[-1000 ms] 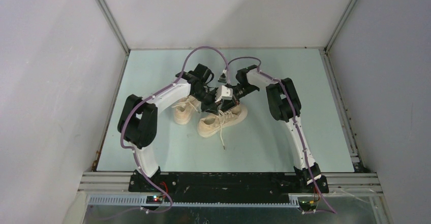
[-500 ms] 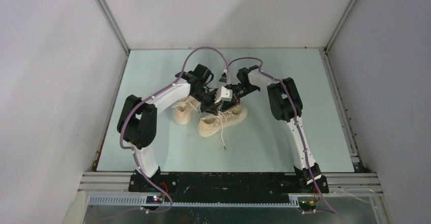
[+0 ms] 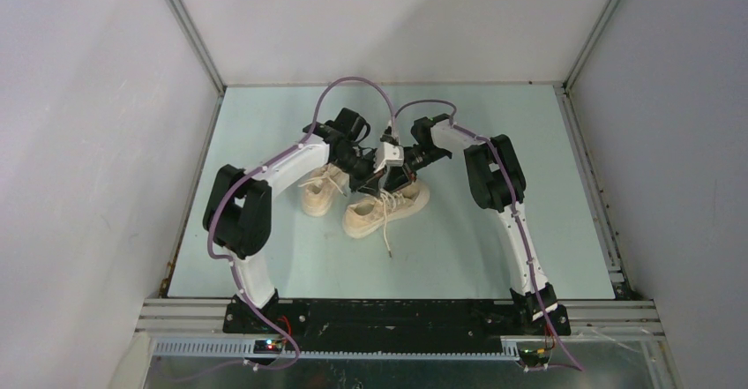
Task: Tie the shoes
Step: Tie the shoelace on the shoe.
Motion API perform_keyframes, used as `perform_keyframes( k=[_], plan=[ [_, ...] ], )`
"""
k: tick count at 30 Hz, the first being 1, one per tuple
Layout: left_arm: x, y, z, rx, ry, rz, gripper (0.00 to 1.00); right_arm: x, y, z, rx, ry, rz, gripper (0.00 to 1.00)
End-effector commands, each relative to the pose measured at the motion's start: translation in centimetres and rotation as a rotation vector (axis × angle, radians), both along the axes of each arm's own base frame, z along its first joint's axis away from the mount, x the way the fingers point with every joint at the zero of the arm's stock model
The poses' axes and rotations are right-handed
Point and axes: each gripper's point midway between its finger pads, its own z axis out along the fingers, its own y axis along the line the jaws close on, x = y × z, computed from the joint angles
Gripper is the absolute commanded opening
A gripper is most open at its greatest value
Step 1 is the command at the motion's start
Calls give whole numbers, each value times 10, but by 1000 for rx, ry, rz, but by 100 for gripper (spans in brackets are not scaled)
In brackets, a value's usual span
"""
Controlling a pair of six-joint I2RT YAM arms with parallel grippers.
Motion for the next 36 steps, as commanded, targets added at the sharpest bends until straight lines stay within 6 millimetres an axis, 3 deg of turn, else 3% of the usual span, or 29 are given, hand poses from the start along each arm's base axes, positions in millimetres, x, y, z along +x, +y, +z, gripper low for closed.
perform_keyframes(
  k=[1, 8, 28, 32, 36],
  plan=[
    [12, -9, 25, -70, -16, 80, 0, 2, -5, 17, 30, -83, 1, 24],
    [15, -7, 21, -63, -45, 106, 0, -3, -2, 21, 57, -94, 20, 30],
    [11, -9, 19, -70, 1, 133, 0, -10, 12, 16, 58, -96, 55, 32],
    [12, -9, 20, -67, -8, 142, 0, -10, 13, 15, 58, -95, 55, 26],
    [14, -10, 23, -71, -9, 156, 0, -9, 14, 15, 65, -93, 54, 12]
  ],
)
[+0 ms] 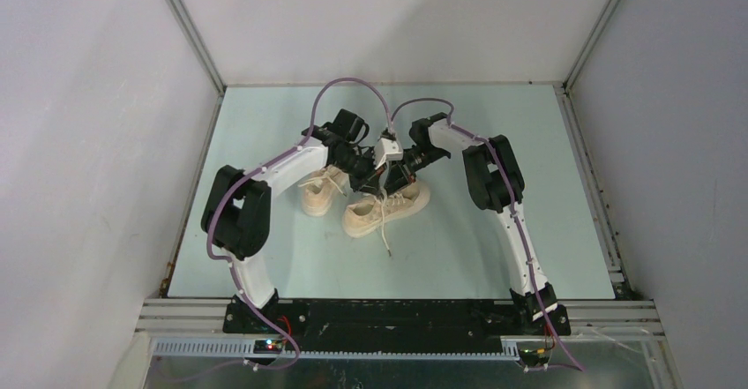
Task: Tie the shoes
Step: Tie the shoelace on the shoe.
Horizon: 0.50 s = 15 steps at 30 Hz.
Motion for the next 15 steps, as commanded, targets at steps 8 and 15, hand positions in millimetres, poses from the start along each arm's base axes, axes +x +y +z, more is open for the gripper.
perform_keyframes(
  k=[8, 15],
  plan=[
    [10, -6, 30, -54, -74, 34, 15, 8, 5, 13, 13, -33, -15, 0],
    [5, -3, 38, -60, -95, 8, 41, 27, -6, 17, -49, -45, -80, 0]
  ],
)
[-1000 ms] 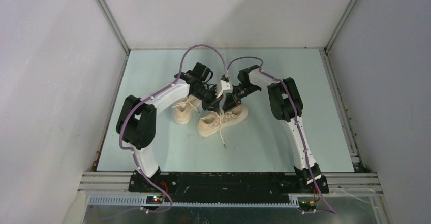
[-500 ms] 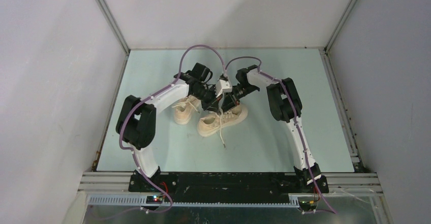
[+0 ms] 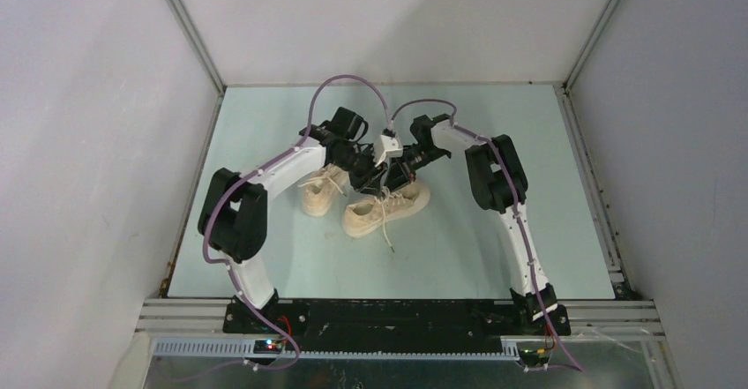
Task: Tie the shoes
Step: Tie the shoelace on the shoe.
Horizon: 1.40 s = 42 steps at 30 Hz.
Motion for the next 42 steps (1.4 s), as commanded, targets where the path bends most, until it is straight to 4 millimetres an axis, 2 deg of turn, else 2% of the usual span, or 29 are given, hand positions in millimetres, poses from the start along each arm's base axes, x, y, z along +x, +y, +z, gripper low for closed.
perform_keyframes(
  k=[1, 8, 11, 14, 18, 23, 28, 30, 31, 32, 33, 35, 37, 42],
  plan=[
    [0, -3, 32, -60, -79, -23, 44, 19, -6, 20, -35, -85, -49, 0],
    [13, -3, 49, -84, -171, 6, 50, 28, -11, 15, -109, -123, -85, 0],
    [10, -3, 55, -93, -231, -49, 50, 30, -13, 12, -138, -132, -93, 0],
    [-1, -6, 59, -85, -282, -139, 51, 29, -13, 11, -140, -127, -95, 0],
    [-10, -16, 50, -63, -337, -224, 54, 29, -12, 12, -134, -117, -95, 0],
    [-6, -39, 40, -46, -322, -108, 59, 28, -13, 10, -141, -106, -97, 0],
    [-2, -39, 32, -2, -338, -11, 60, 29, -15, 11, -143, -84, -109, 0],
    [4, -37, 29, 30, -341, 23, 54, 29, -16, 11, -146, -81, -112, 0],
    [3, -34, 24, 53, -325, 24, 41, 29, -16, 11, -147, -81, -114, 0],
    [4, -35, 26, 55, -324, 24, 33, 30, -17, 10, -154, -85, -117, 0],
    [2, -33, 25, 65, -310, 23, 18, 31, -17, 11, -158, -91, -120, 0],
    [-1, -31, 31, 52, -298, 30, 3, 34, -20, 12, -178, -99, -133, 0],
    [-6, -25, 35, 46, -287, 44, 0, 37, -22, 12, -193, -110, -147, 0],
    [-15, 4, 27, 108, -262, 87, 0, 40, -30, 15, -221, -128, -171, 0]
  ],
)
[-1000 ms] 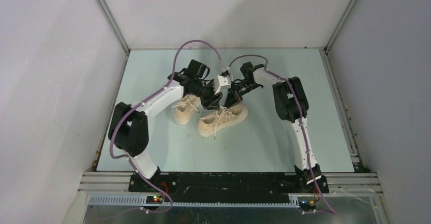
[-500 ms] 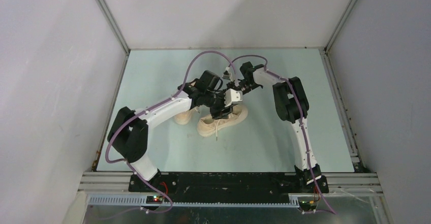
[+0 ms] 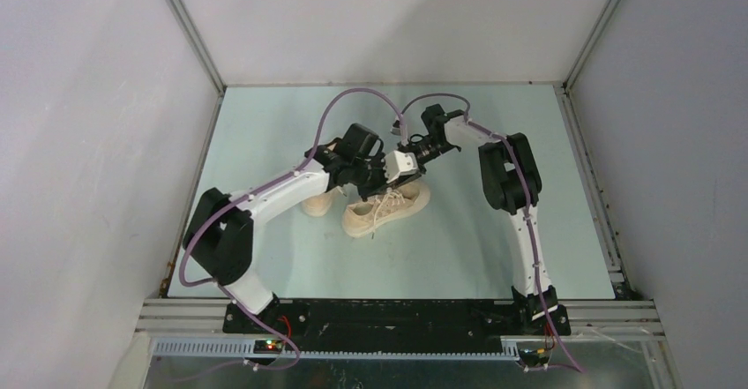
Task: Tie the shoes
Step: Tie the shoelace on the shoe, then adjust the shoe at the center of the board.
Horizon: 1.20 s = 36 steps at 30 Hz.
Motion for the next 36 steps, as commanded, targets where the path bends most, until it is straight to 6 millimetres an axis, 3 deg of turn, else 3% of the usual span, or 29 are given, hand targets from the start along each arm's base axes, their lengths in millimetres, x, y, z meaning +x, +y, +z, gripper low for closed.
perform_keyframes(
  k=[1, 11, 18, 22, 28, 36],
  plan=[
    [-7, 28, 13, 21, -13, 64, 0, 10, -8, 29, -4, -93, -31, 0],
    [-18, 81, -5, 132, 5, 93, 0, 0, -25, 26, -53, -91, -44, 0],
    [-17, 78, -10, 117, 36, 100, 0, -24, -30, 29, -74, -82, -7, 0],
    [-9, 87, -16, 164, 14, 124, 0, -42, -38, 26, -97, -82, 3, 0],
    [11, 102, -19, 198, -25, 185, 0, -54, -48, 27, -115, -117, 8, 0],
    [13, 93, -23, 175, 9, 162, 0, -62, -41, 17, -111, -143, 55, 0]
  ],
)
